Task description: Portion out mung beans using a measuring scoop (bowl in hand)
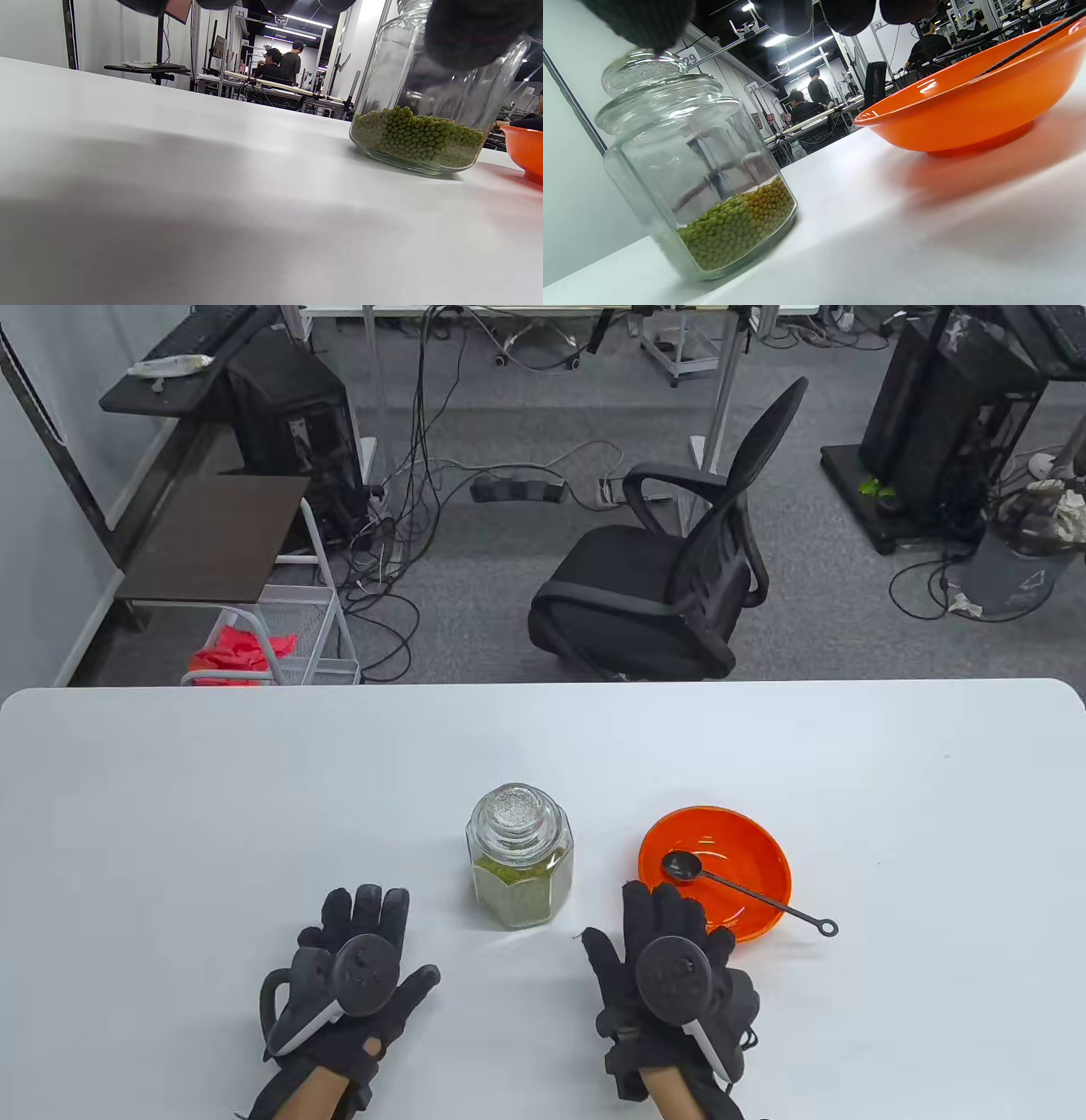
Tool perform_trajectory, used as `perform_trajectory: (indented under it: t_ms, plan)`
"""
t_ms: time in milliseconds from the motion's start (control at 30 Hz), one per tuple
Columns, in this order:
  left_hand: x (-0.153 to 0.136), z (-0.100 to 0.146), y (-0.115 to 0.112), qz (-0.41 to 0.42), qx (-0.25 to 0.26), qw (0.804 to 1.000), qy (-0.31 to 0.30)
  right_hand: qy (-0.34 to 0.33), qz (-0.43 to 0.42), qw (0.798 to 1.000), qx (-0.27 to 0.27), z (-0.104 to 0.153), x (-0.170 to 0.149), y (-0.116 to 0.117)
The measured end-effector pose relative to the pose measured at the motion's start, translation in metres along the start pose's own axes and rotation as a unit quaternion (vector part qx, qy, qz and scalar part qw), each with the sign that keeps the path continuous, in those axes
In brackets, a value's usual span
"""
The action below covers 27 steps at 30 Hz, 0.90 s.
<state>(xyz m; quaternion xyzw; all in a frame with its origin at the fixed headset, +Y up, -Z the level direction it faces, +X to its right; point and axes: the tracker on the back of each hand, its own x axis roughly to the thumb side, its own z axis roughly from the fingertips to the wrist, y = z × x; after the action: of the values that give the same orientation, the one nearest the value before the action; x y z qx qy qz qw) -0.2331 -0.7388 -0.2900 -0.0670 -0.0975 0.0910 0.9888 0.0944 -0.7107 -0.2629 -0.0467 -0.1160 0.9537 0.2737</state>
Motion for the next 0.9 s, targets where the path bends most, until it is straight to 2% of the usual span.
perform_trajectory:
  t_ms: [133, 333, 667, 900]
  plan:
    - [0.002, 0.001, 0.004, -0.001, 0.003, 1.0, -0.001, 0.0, -0.001, 1.0, 0.005, 0.0, -0.001, 0.0]
    - [0.017, 0.001, 0.023, 0.01, 0.018, 1.0, -0.022, 0.001, -0.006, 1.0, 0.011, 0.001, -0.001, -0.001]
    - [0.052, -0.011, 0.061, -0.011, 0.012, 0.998, -0.055, 0.006, -0.025, 1.0, 0.016, 0.005, -0.005, -0.002]
    - [0.06, -0.022, 0.076, -0.013, 0.008, 0.998, -0.055, 0.008, -0.038, 0.999, 0.015, 0.006, -0.007, -0.005]
